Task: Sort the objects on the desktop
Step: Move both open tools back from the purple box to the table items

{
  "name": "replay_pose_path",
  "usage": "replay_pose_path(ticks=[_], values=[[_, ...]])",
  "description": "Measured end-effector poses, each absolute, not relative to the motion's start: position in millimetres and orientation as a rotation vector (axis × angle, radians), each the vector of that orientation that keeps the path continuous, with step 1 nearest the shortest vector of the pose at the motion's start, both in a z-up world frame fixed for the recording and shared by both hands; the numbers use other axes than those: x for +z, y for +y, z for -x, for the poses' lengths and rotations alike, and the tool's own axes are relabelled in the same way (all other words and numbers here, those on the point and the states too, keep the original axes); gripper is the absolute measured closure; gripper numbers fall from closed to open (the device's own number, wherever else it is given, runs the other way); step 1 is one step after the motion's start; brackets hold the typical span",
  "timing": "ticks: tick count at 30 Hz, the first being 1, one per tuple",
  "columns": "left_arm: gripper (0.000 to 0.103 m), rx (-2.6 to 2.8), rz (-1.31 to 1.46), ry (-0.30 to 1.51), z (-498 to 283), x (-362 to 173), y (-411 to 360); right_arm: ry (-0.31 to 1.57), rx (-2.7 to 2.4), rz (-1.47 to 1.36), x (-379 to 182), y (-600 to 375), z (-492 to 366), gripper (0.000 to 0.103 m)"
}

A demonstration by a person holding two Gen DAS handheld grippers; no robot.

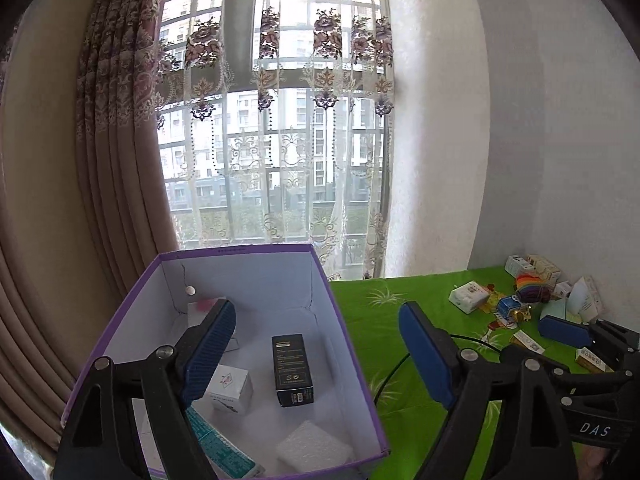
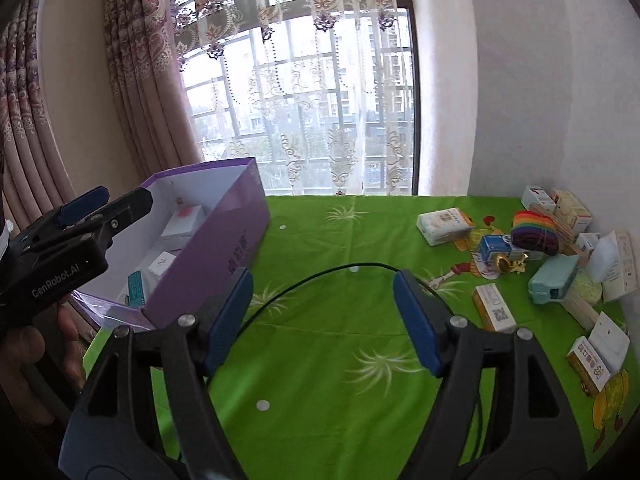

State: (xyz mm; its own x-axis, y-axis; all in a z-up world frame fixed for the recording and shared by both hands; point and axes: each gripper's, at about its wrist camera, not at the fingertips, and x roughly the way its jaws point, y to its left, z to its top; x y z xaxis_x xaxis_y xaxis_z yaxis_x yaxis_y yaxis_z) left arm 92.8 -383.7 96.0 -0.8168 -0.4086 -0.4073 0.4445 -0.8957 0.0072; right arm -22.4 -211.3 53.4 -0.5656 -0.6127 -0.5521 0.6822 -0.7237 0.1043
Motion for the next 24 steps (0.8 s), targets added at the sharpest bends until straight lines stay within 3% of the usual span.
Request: replay_pose_path(ticks=[8,15,24], values=[[0.019,-2.732,-0.638,0.096,-59.0,86.1,-339.1,0.095,-2.4,-0.928,18.8,-94.8,52.8,0.024],[0.019,-2.829,-0.733,0.083,-32.0,68.6,-303.5,0.165,-2.481,-1.011,-6.3,-0.6,74.6,0.024],[0.019,-2.877,-0.803,0.058,-15.1,57.7,-270.6,0.219,-2.376,-1.014,-28.9,35.7,112.9,0.025]])
